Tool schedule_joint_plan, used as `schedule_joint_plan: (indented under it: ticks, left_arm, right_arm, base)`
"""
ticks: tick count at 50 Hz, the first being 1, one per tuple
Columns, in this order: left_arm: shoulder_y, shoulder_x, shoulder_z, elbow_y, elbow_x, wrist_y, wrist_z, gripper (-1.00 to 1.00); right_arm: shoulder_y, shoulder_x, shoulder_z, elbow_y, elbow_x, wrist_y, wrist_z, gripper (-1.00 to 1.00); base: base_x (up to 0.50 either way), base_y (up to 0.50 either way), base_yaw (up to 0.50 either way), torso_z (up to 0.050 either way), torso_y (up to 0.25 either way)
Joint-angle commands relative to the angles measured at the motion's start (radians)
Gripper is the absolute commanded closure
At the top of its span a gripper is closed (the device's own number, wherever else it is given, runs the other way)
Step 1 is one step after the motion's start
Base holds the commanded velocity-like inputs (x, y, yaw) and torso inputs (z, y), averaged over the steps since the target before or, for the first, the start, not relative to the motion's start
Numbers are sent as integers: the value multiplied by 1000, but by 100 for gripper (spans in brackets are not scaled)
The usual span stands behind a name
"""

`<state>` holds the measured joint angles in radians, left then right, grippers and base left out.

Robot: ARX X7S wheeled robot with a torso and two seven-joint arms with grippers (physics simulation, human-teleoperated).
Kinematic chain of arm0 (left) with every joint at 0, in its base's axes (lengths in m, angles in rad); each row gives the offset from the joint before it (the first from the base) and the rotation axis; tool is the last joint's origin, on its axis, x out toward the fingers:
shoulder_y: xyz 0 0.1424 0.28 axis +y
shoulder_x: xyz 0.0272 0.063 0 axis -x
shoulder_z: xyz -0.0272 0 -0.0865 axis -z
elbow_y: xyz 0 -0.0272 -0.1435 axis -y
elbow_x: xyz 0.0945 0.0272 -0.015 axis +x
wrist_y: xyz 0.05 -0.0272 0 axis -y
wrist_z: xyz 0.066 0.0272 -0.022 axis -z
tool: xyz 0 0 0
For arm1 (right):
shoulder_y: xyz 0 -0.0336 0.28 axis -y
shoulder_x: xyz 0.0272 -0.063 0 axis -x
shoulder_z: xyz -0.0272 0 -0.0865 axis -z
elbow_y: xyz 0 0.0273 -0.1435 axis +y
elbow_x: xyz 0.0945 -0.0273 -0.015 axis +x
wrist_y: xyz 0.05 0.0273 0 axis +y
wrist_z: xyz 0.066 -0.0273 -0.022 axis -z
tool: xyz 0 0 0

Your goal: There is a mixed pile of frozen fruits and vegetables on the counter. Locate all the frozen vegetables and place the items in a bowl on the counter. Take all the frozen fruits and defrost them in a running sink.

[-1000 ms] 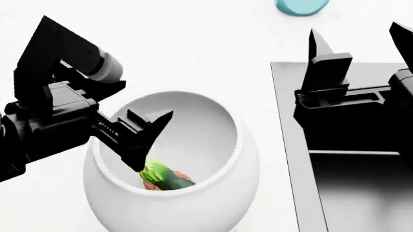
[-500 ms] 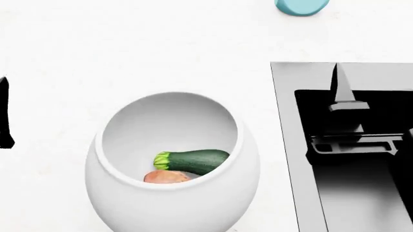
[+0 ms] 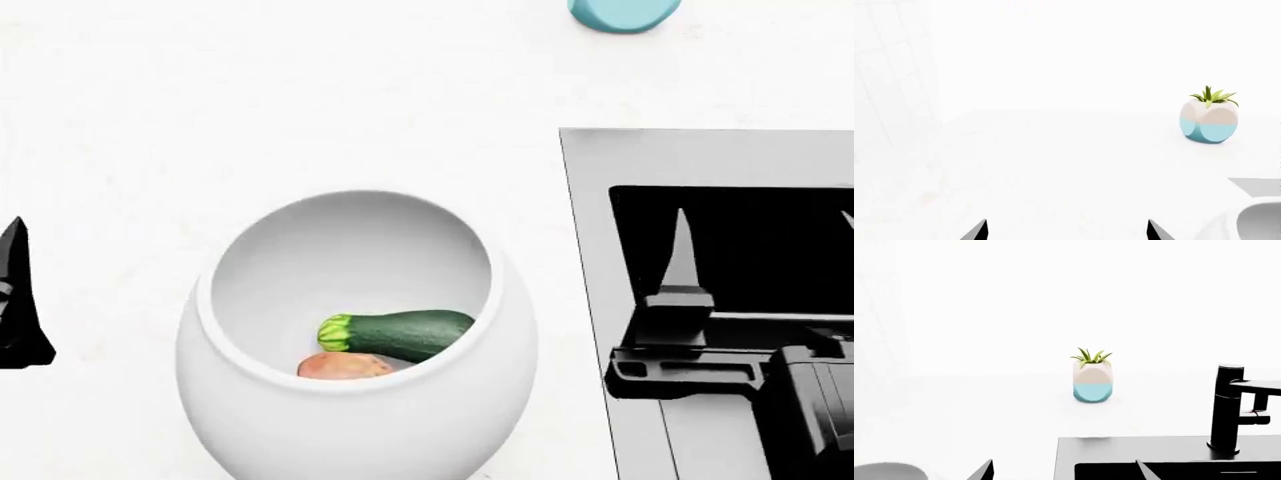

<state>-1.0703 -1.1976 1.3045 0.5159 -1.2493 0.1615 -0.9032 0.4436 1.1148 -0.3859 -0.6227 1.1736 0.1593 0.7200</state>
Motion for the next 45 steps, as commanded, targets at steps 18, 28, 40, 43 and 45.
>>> schedule_joint_plan:
  ticks: [18, 28, 40, 43, 45]
  left_arm:
    - [-33, 50, -22, -48, -71, -10, 21, -100]
    - [-23, 51, -26, -52, -76, 6, 34, -100]
    - [-19, 64, -26, -68, -80, 4, 43, -100]
    - [-17, 59, -26, -68, -81, 6, 47, -100]
    - [-17, 65, -26, -72, -80, 3, 46, -100]
  right_arm:
    - [74, -79, -37, 52, 2, 95, 29, -100]
    - [89, -95, -52, 73, -4, 116, 29, -100]
    - [117, -103, -58, 71, 8, 151, 62, -100]
    - [116, -105, -59, 76, 7, 150, 59, -100]
    - [117, -107, -59, 78, 6, 149, 56, -100]
  base:
    - [-45, 0, 0, 0, 0]
    - [-139, 0, 0, 0, 0]
    - [-293, 0, 0, 0, 0]
    - [-500, -1, 0, 0, 0]
    - [-500, -1, 0, 0, 0]
